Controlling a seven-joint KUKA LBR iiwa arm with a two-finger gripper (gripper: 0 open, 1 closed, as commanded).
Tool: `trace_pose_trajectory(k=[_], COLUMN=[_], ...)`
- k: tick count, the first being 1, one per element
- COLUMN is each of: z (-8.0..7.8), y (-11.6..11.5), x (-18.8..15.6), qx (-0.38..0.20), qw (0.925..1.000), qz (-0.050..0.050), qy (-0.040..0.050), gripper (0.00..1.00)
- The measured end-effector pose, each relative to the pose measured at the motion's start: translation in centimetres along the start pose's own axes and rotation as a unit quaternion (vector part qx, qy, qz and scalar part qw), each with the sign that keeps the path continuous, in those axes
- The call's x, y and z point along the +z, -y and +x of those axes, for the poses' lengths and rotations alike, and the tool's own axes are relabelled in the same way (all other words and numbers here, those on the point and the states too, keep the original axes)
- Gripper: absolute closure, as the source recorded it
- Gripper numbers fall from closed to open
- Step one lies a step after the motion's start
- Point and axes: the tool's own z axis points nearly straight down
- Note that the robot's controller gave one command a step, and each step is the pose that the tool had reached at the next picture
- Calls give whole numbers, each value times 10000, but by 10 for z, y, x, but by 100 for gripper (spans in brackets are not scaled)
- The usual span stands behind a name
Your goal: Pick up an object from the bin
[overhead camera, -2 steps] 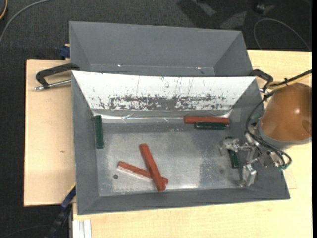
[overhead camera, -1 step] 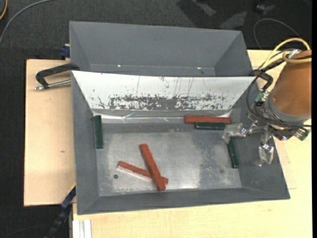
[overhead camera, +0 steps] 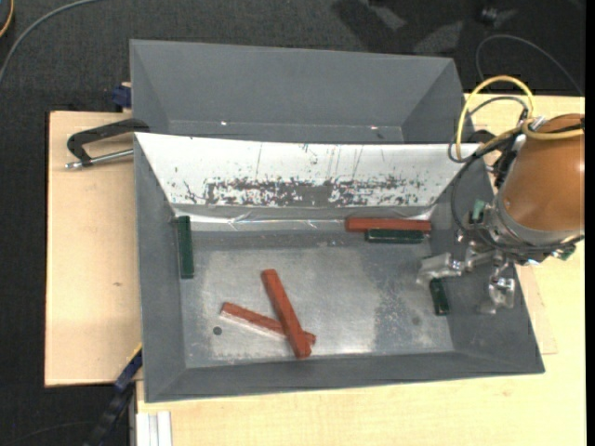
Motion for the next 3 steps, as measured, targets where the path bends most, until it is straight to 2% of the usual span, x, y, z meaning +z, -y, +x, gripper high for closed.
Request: trace_pose_trajectory(k=[1, 2, 3], z=[-5, -5, -6], y=[3, 4, 3], x=[63, 62, -102], qx=[-1105, -1104, -1597], qw=[9939, 9939, 9871], qz=[-2, 17, 76], qy=[53, 54, 8], gripper=[0, 100, 100])
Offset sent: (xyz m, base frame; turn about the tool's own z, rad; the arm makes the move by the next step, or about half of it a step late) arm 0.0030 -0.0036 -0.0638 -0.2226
